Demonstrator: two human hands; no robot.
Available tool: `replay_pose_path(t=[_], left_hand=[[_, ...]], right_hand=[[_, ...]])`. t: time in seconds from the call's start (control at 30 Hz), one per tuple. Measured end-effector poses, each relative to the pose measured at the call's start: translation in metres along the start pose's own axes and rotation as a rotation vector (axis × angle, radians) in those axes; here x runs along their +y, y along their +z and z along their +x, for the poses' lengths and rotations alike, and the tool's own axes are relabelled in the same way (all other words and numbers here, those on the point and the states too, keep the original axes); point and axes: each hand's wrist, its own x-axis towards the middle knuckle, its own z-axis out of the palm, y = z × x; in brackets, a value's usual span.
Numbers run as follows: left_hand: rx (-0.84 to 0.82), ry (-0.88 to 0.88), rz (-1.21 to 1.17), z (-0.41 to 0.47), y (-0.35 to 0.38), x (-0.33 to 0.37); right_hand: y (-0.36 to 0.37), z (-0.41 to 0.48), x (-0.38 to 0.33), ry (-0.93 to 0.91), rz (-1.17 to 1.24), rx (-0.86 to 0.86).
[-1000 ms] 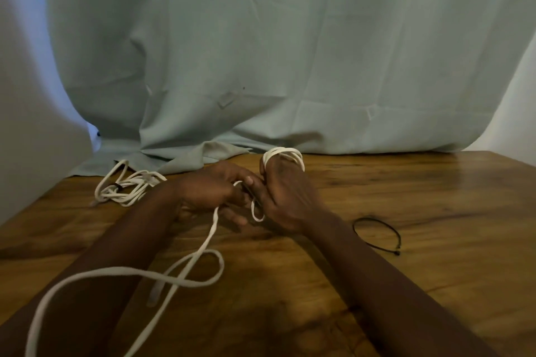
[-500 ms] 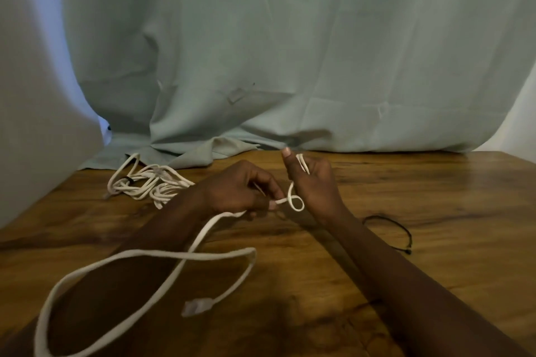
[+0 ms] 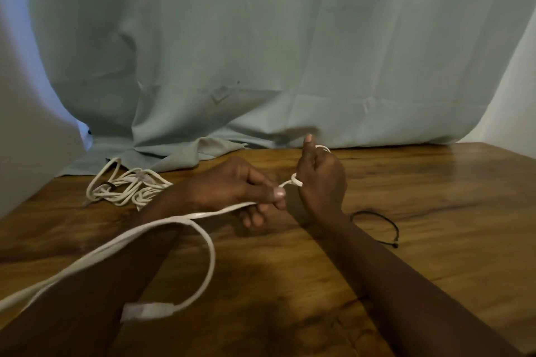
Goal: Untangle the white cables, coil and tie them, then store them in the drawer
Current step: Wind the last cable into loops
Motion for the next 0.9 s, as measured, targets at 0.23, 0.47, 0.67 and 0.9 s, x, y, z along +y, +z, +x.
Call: replay_pose_path(t=[0.23,0.47,0.67,0.9], left_hand=[[0.449,0.138,-0.008,0.003,-0.021,-0.015],[0.411,0.080,0.850,0.013,-0.008,-0.029],[0.286,0.269,0.710,0.014,0.011,-0.015],[0.965,0.473,0.701,-0.003,-0.036,-0.016]], right_hand=[[-0.005,-0.013,-0.013,-0.097,0.364,-0.466],[0.003,-0.017,-0.013,0.024,0.488,-0.473],[0.002,0.001,0.019,-0.192,-0.042,-0.185],[-0.009,-0.022,-0.011,0.147,0.307,-0.815]])
